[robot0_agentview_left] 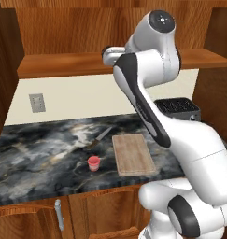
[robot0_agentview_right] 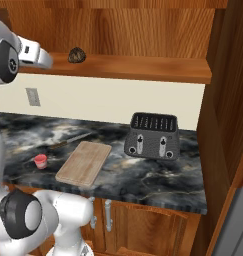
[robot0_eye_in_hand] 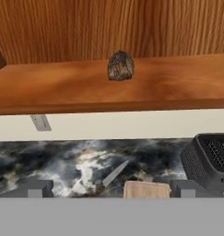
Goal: Pick the bread, place it on the cutting board, pick the jam, place it on the counter, and close the cabinet.
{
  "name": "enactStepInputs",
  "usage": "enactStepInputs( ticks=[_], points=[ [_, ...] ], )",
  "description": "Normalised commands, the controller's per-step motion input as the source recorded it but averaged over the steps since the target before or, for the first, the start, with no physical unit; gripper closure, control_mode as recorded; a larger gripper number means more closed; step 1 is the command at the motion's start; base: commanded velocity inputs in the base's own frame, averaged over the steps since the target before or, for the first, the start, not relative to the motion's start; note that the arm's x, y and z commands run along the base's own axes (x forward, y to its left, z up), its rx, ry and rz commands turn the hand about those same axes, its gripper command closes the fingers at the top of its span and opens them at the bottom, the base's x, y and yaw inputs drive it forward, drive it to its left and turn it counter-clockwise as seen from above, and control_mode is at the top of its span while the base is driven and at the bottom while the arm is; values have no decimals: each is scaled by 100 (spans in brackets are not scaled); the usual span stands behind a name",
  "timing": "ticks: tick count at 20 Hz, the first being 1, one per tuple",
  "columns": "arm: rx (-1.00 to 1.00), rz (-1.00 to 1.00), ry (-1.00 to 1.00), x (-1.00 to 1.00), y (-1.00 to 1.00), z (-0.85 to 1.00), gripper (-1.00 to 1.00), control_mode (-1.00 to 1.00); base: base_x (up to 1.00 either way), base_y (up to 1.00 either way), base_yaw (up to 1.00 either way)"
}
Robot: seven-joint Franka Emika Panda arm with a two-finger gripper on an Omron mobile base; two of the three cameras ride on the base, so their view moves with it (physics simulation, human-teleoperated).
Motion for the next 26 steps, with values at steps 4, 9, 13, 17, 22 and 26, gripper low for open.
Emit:
enactStepInputs(
  ticks=[4,9,13,17,22,26],
  points=[
    [-3,0,0,30,0,0,-100,-100,0,0,0],
    [-4,0,-1,29,0,0,-100,-100,0,0,0],
    [0,0,-3,23,0,0,-100,-100,0,0,0],
    [0,0,-2,25,0,0,-100,-100,0,0,0],
    [0,0,0,30,-6,0,-100,-100,0,0,0],
    [0,0,-1,35,-4,-1,-100,-100,0,0,0]
  ],
)
